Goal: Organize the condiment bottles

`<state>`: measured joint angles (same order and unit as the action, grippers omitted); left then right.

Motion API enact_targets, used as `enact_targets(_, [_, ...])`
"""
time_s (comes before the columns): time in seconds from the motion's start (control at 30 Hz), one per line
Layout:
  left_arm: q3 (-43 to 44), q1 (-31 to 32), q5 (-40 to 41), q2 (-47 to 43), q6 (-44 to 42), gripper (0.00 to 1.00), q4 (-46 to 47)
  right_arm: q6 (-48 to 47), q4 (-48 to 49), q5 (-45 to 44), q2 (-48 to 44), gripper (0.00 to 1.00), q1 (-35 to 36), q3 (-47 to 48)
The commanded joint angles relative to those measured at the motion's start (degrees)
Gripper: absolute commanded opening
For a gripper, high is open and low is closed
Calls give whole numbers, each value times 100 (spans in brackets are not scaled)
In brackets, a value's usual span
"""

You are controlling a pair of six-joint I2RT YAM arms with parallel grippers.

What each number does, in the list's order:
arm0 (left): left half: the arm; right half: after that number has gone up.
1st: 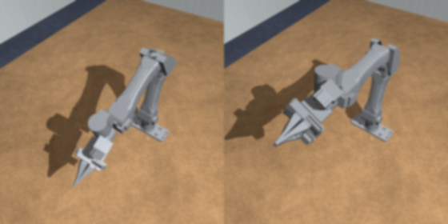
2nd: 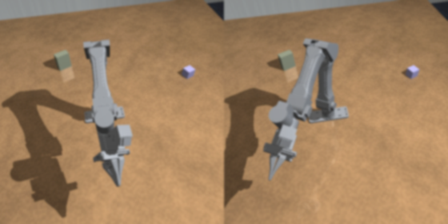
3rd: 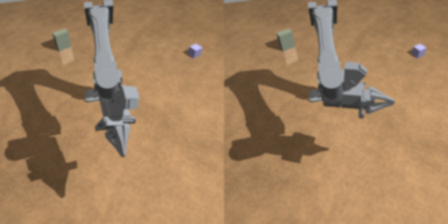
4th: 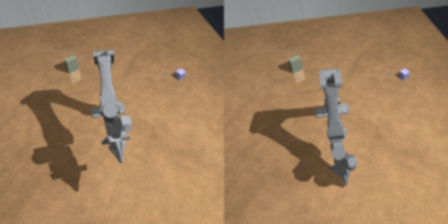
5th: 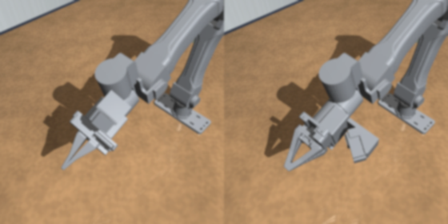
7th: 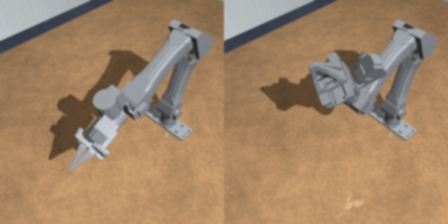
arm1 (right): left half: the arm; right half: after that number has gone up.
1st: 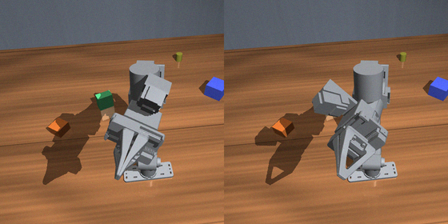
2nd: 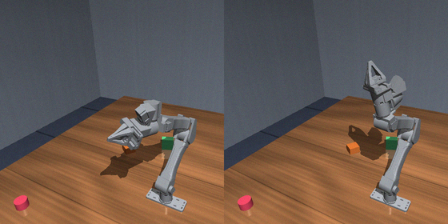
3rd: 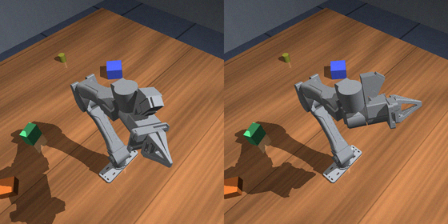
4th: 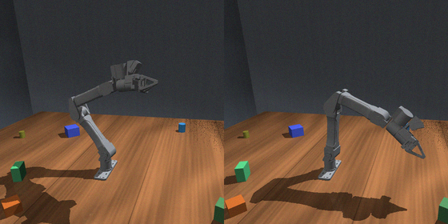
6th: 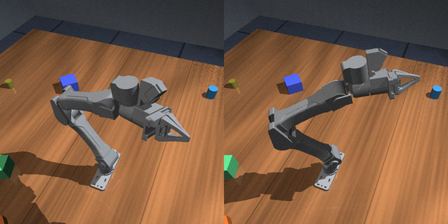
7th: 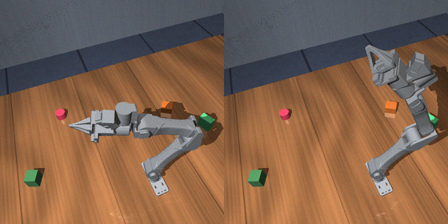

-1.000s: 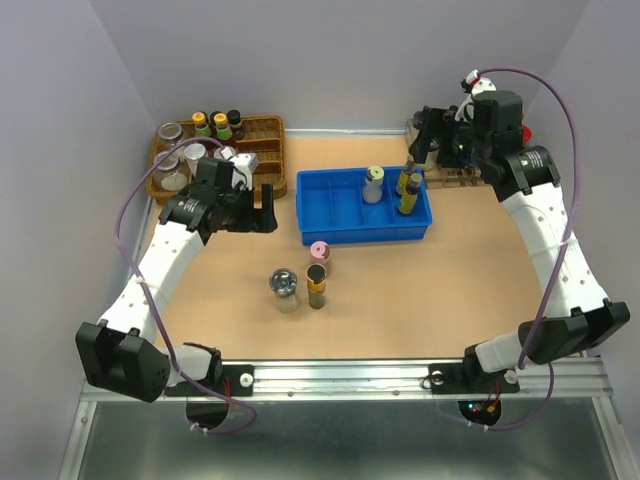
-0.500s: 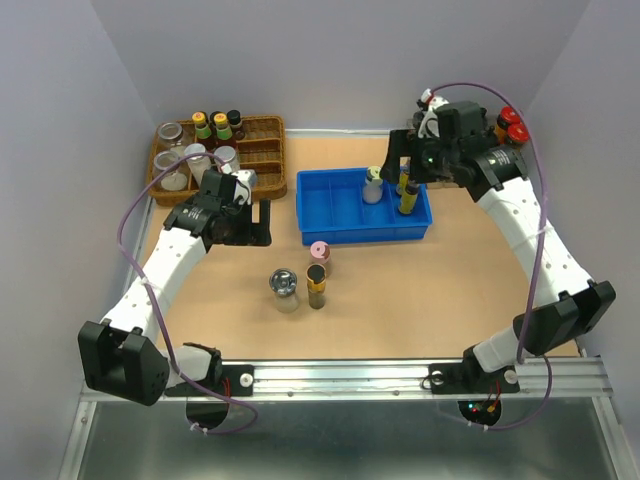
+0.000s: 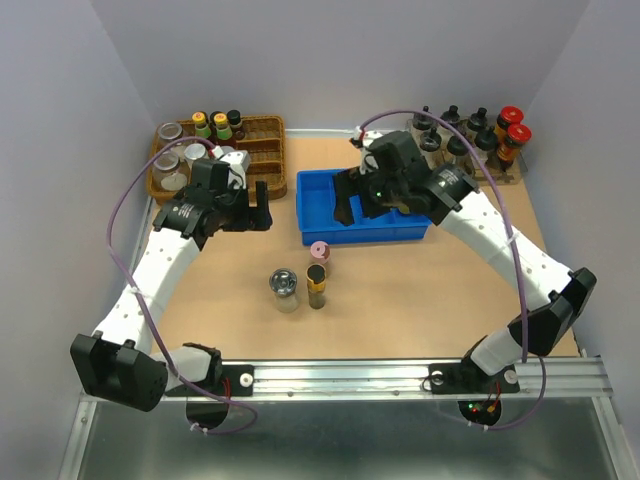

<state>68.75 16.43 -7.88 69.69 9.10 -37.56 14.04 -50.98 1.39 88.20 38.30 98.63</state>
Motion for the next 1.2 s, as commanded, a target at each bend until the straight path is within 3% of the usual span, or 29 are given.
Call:
enact_targets(0.0, [376,19,102,-272,197,99,267,362,-17,-569,21,100,589,-282])
enact_targets(0.17, [490,27,287,-281,267,99,346,985,0,-1184,399,100,1030,-327])
enact_targets(0.43, [411,19,471,-456,320,99,293,1566,71,-1395,1277,100,1451,-406])
enact_targets(0.83, [218,10,744,-755,364,99,267,1725,325,-1484,2033,100,1531,-459])
enact_targets(1.07, [95,-16,735,-852,355,99,284,1716,528,-1554,2359,94,1531,-327])
enact_targets(1.17, [68,-25,735,-834,346,99,293,1672,580,-1615,2491,87,1531,-178])
